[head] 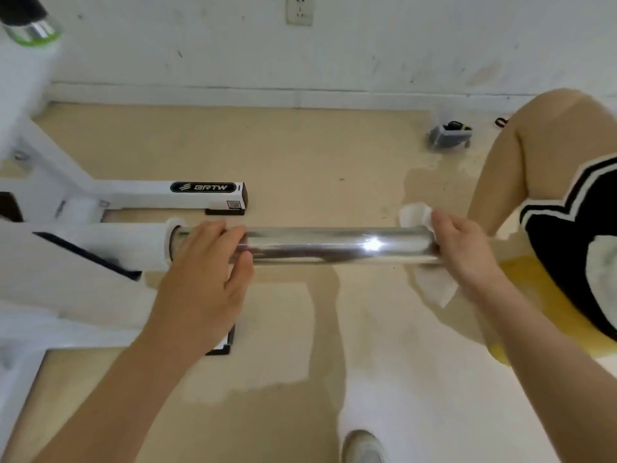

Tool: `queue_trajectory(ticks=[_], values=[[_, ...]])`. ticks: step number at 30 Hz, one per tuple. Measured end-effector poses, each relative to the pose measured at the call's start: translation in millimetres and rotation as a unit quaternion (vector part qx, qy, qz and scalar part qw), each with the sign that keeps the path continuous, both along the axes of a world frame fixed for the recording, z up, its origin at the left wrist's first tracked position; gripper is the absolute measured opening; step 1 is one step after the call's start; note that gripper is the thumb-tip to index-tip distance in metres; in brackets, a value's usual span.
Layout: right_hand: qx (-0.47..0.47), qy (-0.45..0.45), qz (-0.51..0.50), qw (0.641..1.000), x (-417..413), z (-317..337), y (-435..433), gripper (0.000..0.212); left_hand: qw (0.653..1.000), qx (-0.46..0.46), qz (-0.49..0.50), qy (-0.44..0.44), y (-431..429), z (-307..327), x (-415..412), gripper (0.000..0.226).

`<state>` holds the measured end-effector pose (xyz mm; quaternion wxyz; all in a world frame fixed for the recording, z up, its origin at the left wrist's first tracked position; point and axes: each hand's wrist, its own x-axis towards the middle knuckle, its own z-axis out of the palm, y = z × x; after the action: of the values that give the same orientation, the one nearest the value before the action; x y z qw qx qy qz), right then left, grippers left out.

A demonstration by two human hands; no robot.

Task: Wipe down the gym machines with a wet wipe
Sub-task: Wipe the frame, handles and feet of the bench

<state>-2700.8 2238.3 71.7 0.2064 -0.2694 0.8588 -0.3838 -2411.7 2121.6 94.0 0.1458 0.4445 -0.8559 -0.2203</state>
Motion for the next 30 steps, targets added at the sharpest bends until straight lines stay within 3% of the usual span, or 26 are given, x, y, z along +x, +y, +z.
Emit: queue_trajectory(ticks=[2,4,6,11,14,17,20,22,26,30], values=[[-0.043,-0.164,-0.158,0.973,6.0,3.6,-5.8,0.035,0.994,0.098,0.029,0.025,17.0,24.2,-1.3,0.031],[-0.048,-0.231,-0.264,0.935,20.4,16.5,-12.5,0.03,0.981,0.188,0.039,0.029,37.3,47.8,-2.4,0.03],[-0.044,-0.276,-0.299,0.912,34.3,34.4,-16.4,0.038,0.963,0.258,0.066,0.044,52.7,72.6,-4.4,0.028],[0.05,-0.293,-0.312,0.903,34.2,73.4,8.9,0.037,0.923,0.358,0.134,0.036,68.8,122.0,-26.6,0.03],[-0.021,-0.442,-0.298,0.846,23.8,100.9,31.6,0.028,0.899,0.413,0.132,0.057,75.9,142.3,-58.4,0.027],[-0.117,-0.575,-0.254,0.769,18.3,137.0,37.3,0.029,0.836,0.501,0.172,0.141,86.6,159.4,-99.5,0.018],[-0.153,-0.626,-0.22,0.732,11.7,162.8,27.7,0.034,0.744,0.609,0.208,0.182,95.6,172.1,-134.1,0.028],[-0.141,-0.631,-0.199,0.736,9.4,177.8,16.1,0.033,0.7,0.639,0.23,0.222,94.6,174.8,-146.8,0.028],[-0.104,-0.604,-0.139,0.778,4.7,189.6,-11.8,0.03,0.691,0.574,0.327,0.293,69.7,171.8,-156.1,0.01],[-0.057,-0.549,-0.097,0.828,-8.8,202.8,-43.4,0.021,0.598,0.587,0.389,0.384,24.1,174.6,-159.8,0.006]])
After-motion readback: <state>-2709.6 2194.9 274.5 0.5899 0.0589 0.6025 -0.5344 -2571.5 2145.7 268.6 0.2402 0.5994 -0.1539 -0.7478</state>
